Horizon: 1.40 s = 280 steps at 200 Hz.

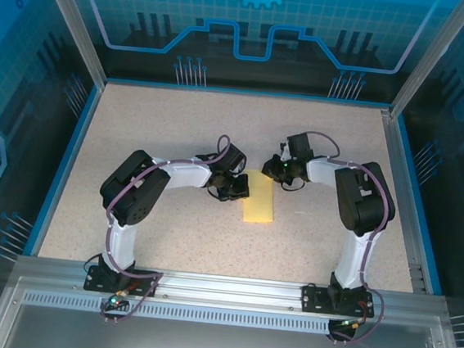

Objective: Fold a paper plane with a square sheet of paper (pick it up from the middle)
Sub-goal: Fold the square sheet of paper in half at the center of the table.

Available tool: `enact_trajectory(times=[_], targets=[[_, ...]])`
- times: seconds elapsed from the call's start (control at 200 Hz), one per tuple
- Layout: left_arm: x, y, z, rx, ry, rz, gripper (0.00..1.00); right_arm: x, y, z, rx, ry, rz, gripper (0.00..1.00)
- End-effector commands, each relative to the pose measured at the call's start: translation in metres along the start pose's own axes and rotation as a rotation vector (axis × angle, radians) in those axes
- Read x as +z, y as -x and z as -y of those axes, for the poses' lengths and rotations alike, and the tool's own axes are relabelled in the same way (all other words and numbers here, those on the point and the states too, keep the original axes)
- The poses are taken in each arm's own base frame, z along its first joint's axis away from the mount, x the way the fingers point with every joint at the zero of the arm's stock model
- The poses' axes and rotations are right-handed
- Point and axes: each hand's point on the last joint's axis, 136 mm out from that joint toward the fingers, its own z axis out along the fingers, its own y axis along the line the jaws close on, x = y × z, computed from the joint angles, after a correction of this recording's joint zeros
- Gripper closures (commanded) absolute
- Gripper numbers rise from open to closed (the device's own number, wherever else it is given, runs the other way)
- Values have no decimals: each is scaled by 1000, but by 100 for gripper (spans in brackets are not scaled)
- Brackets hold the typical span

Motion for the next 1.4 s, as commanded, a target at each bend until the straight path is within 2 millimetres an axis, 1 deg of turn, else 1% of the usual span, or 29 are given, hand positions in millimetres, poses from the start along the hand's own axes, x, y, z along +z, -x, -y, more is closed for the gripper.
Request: enact_trajectory(times=[0.0,0.195,0.355,0.53,0.57,0.63,0.79,0.845,0.91,0.95,1.015,1.175,1.256,1.306,1.396], targets=[[14,-40,-62,-30,215,-112,100,-11,20,-10,9,34,43,85],[15,-41,-64,-32,216,-116,100,1,21,2,40,14,38,86],[15,-41,-64,-32,217,-115,100,5,23,10,54,-14,39,86],[15,-41,-64,-31,217,-113,100,8,18,23,78,-56,36,86],[15,-41,-65,-32,218,-113,100,7,20,20,79,-49,43,86],[15,-41,-64,-32,217,-114,100,1,28,12,72,-35,69,86],[15,-40,-64,-33,213,-108,100,-22,57,-22,17,12,143,87],[15,-40,-63,-33,212,-108,100,-30,61,-31,-2,32,159,86],[14,-39,-62,-32,211,-104,100,-40,59,-39,-20,53,170,86],[14,-39,-62,-30,209,-101,100,-45,54,-41,-34,59,167,86],[13,-38,-61,-29,208,-101,100,-52,38,-42,-62,60,150,86],[11,-37,-60,-24,212,-96,100,-63,-16,-28,-121,60,43,86],[9,-36,-59,-23,211,-92,100,-65,-43,-20,-131,60,-25,86],[9,-35,-58,-23,211,-89,100,-64,-58,-18,-142,67,-70,86],[9,-35,-56,-20,207,-87,100,-60,-74,-18,-152,94,-131,87]])
